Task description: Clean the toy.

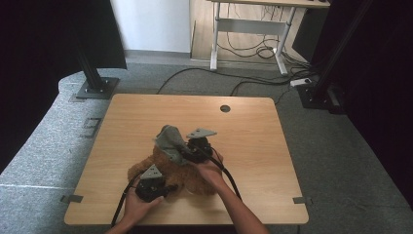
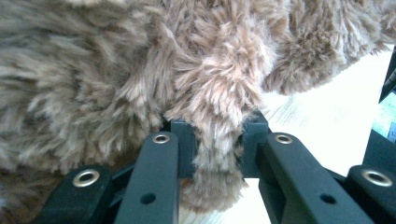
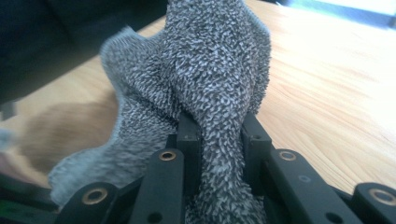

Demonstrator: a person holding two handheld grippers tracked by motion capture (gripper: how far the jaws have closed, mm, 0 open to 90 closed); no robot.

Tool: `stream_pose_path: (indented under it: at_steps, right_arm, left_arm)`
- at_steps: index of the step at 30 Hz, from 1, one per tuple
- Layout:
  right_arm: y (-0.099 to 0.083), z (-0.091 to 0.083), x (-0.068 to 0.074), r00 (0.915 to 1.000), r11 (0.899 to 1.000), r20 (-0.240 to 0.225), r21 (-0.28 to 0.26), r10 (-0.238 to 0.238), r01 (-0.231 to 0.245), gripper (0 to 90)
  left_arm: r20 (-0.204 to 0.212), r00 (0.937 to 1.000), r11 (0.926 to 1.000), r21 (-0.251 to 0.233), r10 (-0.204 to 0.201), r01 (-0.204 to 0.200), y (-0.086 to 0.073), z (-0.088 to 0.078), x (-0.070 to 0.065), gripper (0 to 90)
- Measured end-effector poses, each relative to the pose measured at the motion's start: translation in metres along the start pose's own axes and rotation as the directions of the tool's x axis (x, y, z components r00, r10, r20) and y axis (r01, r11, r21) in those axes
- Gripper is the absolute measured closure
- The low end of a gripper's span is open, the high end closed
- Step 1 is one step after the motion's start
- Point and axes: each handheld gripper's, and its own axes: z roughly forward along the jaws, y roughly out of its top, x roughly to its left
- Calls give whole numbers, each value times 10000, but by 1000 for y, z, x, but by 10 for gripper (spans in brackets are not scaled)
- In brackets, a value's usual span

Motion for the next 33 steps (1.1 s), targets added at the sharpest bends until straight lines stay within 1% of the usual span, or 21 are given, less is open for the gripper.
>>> stream_pose_path:
  at_steps: [1,3,5,7,8,11,16,19,22,25,29,31,33]
  right_arm:
    - [-3,-1,-7,9998,9999,125,60,154,-155,744]
    - [-9,-4,-20,9986,9986,205,203,481,-485,744]
    - [-17,-8,-32,9965,9960,165,338,823,-828,744]
    - [-26,-13,-42,9950,9943,178,396,982,-989,744]
    - [-30,-16,-46,9928,9919,126,434,1191,-1196,744]
    - [-41,-26,-57,9890,9883,5,376,1482,-1481,744]
    - [-57,-37,-70,9856,9845,27,468,1692,-1692,744]
    - [-70,-45,-78,9824,9809,74,536,1869,-1870,744]
    - [-83,-51,-83,9811,9794,131,583,1931,-1936,743]
    - [-95,-57,-87,9806,9787,48,615,1962,-1961,744]
    - [-110,-67,-90,9816,9785,184,777,1903,-1911,743]
    - [-116,-72,-93,9791,9756,226,837,2020,-2032,743]
    - [-121,-76,-95,9751,9716,133,826,2215,-2218,742]
  left_arm:
    - [1,10000,10000,-15,-4,4,0,0,0,732]
    - [10,10000,10000,-2,0,0,0,0,0,732]
    - [31,10000,10000,10,-17,17,-1,1,0,732]
    - [50,10000,10000,19,-29,29,-1,1,0,732]
    - [57,10000,10000,23,-37,37,-1,1,0,732]
    - [55,10000,10000,60,-20,20,-1,2,0,732]
    - [60,10000,10000,63,-27,27,-1,2,0,732]
    - [61,10000,10000,66,-27,26,-1,2,0,732]
    - [106,9999,10000,70,-49,48,-3,0,-1,731]
    - [120,9999,9999,93,-40,39,-5,-1,-1,731]
    - [142,9999,9999,113,-45,44,-5,-2,-1,731]
    - [153,9999,9999,124,-39,37,-5,-2,-1,731]
    - [164,9999,9999,143,-28,26,-6,-2,-1,730]
